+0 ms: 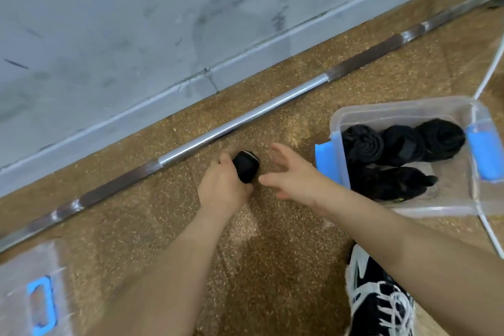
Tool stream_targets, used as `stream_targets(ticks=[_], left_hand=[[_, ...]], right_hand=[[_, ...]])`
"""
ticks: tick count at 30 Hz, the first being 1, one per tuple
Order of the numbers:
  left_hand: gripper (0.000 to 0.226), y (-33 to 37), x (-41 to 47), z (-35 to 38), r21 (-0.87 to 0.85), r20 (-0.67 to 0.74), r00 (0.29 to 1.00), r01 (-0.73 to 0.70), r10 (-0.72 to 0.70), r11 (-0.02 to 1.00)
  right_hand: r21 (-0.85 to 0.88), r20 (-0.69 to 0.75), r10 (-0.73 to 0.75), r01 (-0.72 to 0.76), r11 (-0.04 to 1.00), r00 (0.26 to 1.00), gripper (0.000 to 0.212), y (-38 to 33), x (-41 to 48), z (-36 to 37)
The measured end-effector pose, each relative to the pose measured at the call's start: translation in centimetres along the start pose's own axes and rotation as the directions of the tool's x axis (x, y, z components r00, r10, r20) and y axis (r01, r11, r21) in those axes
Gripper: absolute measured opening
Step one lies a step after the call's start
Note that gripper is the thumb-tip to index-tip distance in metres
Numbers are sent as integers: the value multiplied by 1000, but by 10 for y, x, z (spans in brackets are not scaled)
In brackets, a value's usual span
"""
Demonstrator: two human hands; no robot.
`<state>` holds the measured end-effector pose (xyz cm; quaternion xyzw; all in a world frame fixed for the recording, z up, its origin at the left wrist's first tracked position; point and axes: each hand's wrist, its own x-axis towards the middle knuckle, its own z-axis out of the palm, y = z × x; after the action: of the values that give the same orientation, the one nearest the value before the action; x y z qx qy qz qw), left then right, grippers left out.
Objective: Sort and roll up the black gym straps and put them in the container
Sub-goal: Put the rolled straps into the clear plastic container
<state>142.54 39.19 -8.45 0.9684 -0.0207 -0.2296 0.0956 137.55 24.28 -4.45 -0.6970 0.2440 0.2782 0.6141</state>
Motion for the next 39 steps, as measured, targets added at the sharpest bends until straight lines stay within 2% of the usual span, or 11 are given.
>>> stream_targets(ticks=[2, 4, 7, 9, 13, 16, 21, 27, 30, 34, 39], left_hand=[[56, 6, -18, -9, -386, 51, 998, 41, -23, 922], [52, 15, -40, -21, -705, 83, 995, 18, 58, 709], [58, 39, -66, -35, -905, 56, 977, -37, 205, 424], [60, 58, -76, -34, -930, 56, 973, -31, 223, 367], [49, 100, -82, -16, -687, 70, 944, -189, 322, 701], [49, 123, -83, -1, -490, 99, 920, -285, 378, 823], [51, 142, -82, 6, -381, 60, 931, -312, 360, 871], [52, 150, -82, 8, -372, 38, 944, -290, 327, 882], [53, 152, -84, 8, -404, 40, 951, -266, 307, 875], [53, 157, -83, 10, -415, 31, 964, -229, 265, 881], [51, 159, -83, 10, -438, 0, 974, -205, 229, 875]], right_hand=[[137, 3, 34, -34, 990, 999, 88, -1, -3, -1], [186, 6, -5, 4, 982, 1000, 83, -9, -11, -9], [48, -13, -186, 187, 981, 982, 40, -30, -31, -37], [-55, -115, -265, 260, 964, 957, 23, -41, -48, -63], [6, -411, -251, 278, 961, 876, 17, -35, -83, -127], [-129, -532, -223, 181, 975, 817, 17, -5, -103, -168], [-437, -589, -155, -152, 887, 793, 35, 53, -112, -200], [-729, -478, -241, -228, 646, 844, 50, 89, -93, -186], [-707, -495, -302, -176, 685, 815, 49, 99, -93, -188], [-641, -703, -473, -185, 745, 532, 48, 106, -101, -196], [-425, -769, -153, -317, 848, 621, 59, 105, -101, -205]])
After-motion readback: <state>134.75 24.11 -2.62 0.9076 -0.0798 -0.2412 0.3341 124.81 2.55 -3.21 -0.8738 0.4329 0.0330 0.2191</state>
